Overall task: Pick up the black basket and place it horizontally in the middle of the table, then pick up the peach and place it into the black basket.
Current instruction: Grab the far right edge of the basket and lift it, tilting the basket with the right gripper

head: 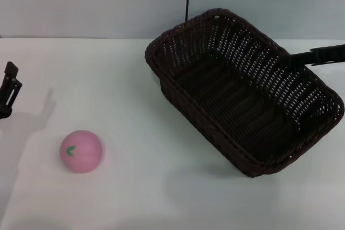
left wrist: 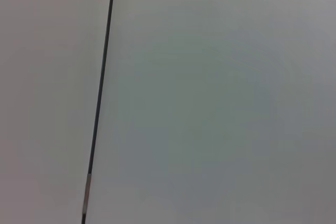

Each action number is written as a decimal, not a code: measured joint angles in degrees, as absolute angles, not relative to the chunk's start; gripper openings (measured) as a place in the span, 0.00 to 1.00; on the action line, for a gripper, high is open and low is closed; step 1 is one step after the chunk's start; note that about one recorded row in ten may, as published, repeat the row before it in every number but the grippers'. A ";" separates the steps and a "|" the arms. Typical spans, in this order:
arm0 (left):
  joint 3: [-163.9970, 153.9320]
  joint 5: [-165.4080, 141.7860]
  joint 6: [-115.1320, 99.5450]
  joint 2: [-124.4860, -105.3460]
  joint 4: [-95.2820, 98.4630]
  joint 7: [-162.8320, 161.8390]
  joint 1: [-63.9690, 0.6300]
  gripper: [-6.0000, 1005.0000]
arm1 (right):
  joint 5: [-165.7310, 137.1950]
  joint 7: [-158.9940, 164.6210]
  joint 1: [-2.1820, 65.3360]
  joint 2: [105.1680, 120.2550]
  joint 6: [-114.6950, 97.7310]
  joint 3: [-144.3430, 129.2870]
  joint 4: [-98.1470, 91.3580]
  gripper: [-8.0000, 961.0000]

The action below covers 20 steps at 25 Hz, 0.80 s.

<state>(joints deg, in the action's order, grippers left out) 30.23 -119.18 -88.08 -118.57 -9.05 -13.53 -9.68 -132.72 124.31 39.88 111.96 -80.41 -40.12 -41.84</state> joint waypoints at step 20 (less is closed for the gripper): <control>30.23 -119.18 -89.29 -118.56 -9.46 -13.53 -9.43 0.75 | -133.03 121.91 40.02 114.65 -74.77 -45.56 -40.60 0.41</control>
<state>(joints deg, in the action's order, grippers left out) 30.23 -119.18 -89.29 -118.56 -9.46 -13.53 -9.43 -133.03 121.91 40.02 114.65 -74.77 -45.56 -40.60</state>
